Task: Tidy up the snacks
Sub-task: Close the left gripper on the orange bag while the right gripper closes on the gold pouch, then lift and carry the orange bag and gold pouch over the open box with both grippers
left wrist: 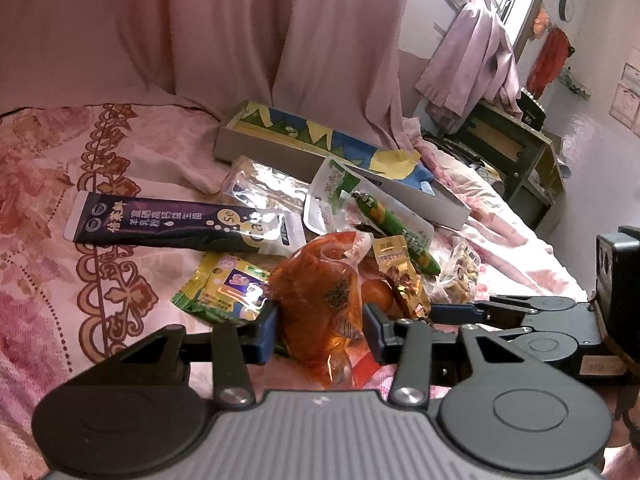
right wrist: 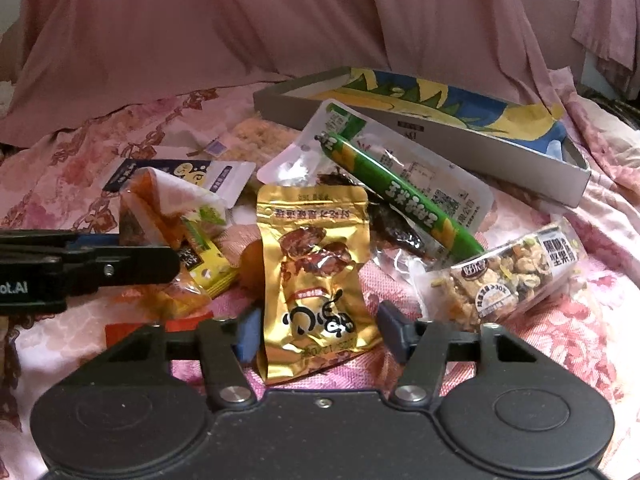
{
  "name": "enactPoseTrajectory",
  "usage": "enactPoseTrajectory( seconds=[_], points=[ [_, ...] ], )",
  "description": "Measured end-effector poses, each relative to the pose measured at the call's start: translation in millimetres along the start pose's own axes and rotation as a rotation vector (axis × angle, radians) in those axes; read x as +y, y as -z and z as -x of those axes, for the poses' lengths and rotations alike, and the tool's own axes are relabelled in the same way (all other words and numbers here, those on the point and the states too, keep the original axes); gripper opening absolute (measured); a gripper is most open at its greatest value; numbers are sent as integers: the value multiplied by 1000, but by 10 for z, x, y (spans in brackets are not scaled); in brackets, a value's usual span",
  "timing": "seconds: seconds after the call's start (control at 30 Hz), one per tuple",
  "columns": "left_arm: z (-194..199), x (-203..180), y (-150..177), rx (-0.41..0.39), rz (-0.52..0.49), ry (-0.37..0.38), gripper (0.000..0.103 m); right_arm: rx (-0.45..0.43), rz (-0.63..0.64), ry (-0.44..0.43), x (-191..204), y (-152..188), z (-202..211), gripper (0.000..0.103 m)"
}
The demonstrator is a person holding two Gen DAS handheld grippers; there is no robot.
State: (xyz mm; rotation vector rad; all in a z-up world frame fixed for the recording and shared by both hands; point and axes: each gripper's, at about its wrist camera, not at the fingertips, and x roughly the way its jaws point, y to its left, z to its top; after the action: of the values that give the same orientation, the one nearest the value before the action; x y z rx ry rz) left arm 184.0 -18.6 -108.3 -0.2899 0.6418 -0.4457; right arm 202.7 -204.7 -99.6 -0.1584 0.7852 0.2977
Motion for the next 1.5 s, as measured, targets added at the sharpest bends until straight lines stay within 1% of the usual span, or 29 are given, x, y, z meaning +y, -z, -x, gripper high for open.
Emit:
enactPoseTrajectory(
  seconds=[0.13, 0.27, 0.4, 0.6, 0.8, 0.93, 0.97, 1.07, 1.17, 1.27, 1.4, 1.5],
  points=[
    [-13, -14, -4, -12, 0, 0, 46, -19, 41, 39, 64, 2, 29, 58],
    [-13, -2, -7, -21, 16, 2, 45, -54, 138, 96, 186, 21, 81, 56],
    [6, -9, -6, -34, 9, -1, 45, -92, 227, 157, 283, 44, 128, 56],
    [55, -44, 0, -66, -3, -11, 45, -156, 339, 218, 404, 76, 205, 54],
    [91, -62, -5, -94, 1, -36, 45, -165, 436, 265, 491, 151, 193, 49],
    [121, -67, -3, -109, 22, -46, 45, -195, 508, 312, 547, 190, 199, 47],
    [123, -76, 0, -110, 20, -51, 45, -199, 519, 318, 554, 199, 206, 16],
    [137, -86, -2, -110, 41, -50, 45, -197, 539, 345, 559, 210, 213, 15],
    [145, -94, 9, -104, 61, -54, 45, -188, 510, 332, 514, 186, 219, 15],
    [138, -104, 14, -94, 61, -65, 45, -189, 516, 330, 515, 187, 224, 14],
    [168, -128, -40, -110, 82, -67, 45, -195, 528, 338, 538, 195, 244, 14],
    [179, -186, -116, -128, 78, -71, 45, -202, 524, 345, 543, 180, 268, 14]
  ],
)
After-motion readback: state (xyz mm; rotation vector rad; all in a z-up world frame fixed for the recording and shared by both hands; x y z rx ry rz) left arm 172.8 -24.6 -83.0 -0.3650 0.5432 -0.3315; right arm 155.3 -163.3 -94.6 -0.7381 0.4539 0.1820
